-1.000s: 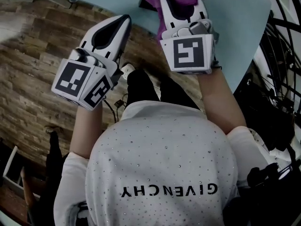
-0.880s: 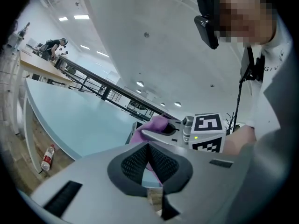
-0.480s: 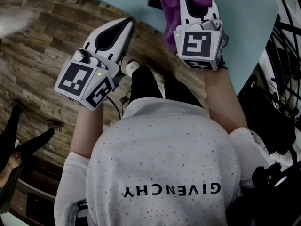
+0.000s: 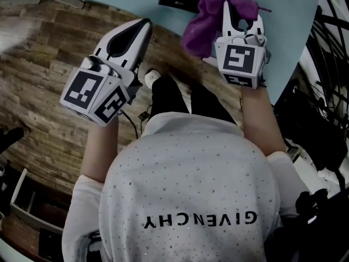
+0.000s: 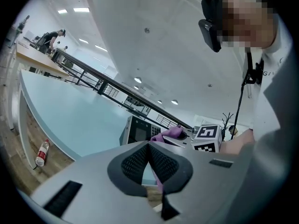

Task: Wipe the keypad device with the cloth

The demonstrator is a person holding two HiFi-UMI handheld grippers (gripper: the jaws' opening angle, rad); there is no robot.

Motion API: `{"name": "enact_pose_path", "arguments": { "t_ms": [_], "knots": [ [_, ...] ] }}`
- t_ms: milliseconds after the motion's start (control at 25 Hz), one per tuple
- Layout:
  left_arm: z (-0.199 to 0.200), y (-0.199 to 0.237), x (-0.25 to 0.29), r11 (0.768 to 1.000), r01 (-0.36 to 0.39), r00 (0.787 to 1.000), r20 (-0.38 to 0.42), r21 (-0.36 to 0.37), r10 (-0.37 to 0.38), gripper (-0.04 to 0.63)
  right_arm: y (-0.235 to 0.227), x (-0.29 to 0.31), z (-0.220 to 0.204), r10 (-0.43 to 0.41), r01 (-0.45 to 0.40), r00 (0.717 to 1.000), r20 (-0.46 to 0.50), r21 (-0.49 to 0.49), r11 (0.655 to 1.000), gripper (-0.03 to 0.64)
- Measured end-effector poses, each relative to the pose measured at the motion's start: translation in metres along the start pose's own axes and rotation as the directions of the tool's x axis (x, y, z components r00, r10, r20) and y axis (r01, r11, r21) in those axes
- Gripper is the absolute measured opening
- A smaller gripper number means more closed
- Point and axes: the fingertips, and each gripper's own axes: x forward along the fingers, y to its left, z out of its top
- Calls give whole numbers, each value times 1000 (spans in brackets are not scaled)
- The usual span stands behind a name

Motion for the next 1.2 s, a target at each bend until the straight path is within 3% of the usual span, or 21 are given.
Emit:
{"name": "enact_pose_path", "arguments": {
  "t_ms": [200,320,480,600,720,840,1000,1200],
  "knots": [
    [2,-4,-7,1000,-9,1000,8,6,9,0,-1,-2,-7,-1,2,1000,-29,30,1000,20],
    [4,-2,-21,999,-43,999,18,1,43,0,5,-4,14,19,-19,999,29,29,999,20],
    [11,1,-39,993,-105,992,63,-46,108,0,38,4,58,141,-139,981,135,-29,990,20],
    [13,1,-53,988,-127,988,82,-90,134,0,69,14,80,244,-233,959,144,-91,968,20],
    [14,3,-67,985,-148,985,72,-93,155,0,90,24,90,289,-272,949,122,-141,952,20],
    [15,5,-81,983,-161,983,74,-83,167,0,96,30,83,281,-267,956,87,-141,953,20],
    [11,5,-86,986,-148,985,80,-78,154,0,82,23,64,223,-220,972,67,-55,974,20],
    [7,-12,-66,995,-68,996,54,-75,72,0,49,6,26,138,-137,990,-7,22,990,20]
  ]
}}
